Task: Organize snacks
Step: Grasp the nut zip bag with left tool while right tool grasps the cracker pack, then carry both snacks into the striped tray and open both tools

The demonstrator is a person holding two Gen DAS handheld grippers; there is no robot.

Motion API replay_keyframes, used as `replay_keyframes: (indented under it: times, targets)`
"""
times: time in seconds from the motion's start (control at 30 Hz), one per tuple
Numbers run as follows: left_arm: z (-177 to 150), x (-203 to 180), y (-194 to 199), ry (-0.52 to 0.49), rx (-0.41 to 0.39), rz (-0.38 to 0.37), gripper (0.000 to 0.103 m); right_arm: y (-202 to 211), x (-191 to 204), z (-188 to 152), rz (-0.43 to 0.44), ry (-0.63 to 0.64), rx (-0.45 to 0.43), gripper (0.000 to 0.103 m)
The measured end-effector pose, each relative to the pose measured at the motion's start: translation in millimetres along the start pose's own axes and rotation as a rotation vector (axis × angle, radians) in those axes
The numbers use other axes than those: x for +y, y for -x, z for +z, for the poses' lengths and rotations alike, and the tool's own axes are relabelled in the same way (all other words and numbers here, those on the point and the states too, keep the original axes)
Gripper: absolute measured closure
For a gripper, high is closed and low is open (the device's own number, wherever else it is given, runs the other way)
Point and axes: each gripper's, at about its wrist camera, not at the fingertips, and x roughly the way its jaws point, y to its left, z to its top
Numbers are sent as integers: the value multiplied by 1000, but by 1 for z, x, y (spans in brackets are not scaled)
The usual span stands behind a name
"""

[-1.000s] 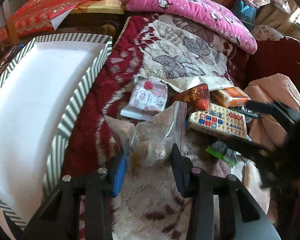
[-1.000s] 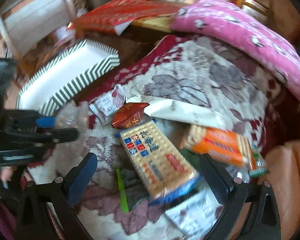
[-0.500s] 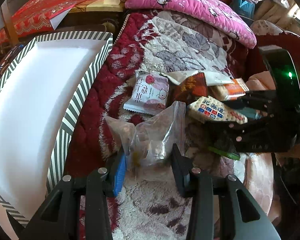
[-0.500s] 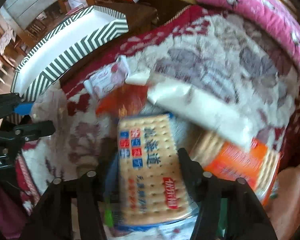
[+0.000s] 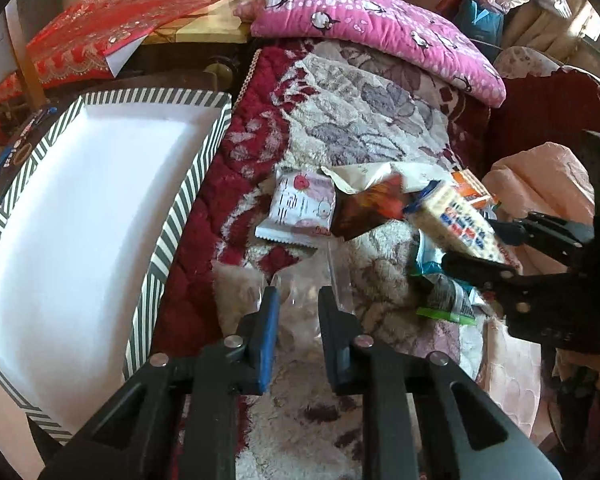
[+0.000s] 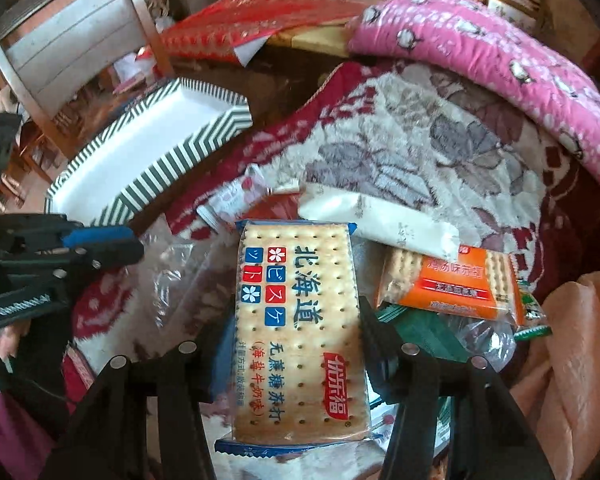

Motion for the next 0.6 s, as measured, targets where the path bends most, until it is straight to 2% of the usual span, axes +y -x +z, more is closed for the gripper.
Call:
replay_keyframes:
  times: [0.07, 0.1, 0.13, 0.17, 0.23, 0.3, 0.33, 0.43, 0.53, 0.6]
  targets:
    - [-3, 2, -5, 0, 36, -9, 82, 5, 2, -2, 5, -18, -7, 44]
    - [-4, 4, -7, 16, 46, -13, 73, 5, 2, -4, 10, -29, -7, 44]
    - [-5, 6, -8, 30, 48, -18, 59, 5, 4, -5, 13, -36, -6, 44]
    - [-7, 8, -8, 40, 41, -27, 53, 6, 6, -8, 11, -39, -11, 44]
    - [-7, 10, -6, 56, 15, -48, 33, 6, 8, -12, 17, -48, -14, 44]
    - [-5, 9, -8, 71, -2, -68, 27, 3, 8, -15, 20, -56, -18, 44]
    - [-3, 7, -12, 70, 3, -69, 20, 2, 8, -15, 23, -62, -16, 44]
    - [-1, 1, -34, 50, 79, -9, 17, 0, 6, -16, 34, -85, -19, 44]
    - [1, -1, -57, 24, 112, 86, 17, 1, 5, -16, 47, -105, -31, 44]
    - [2, 2, -69, 31, 137, 102, 17, 0, 5, -16, 53, -114, -34, 44]
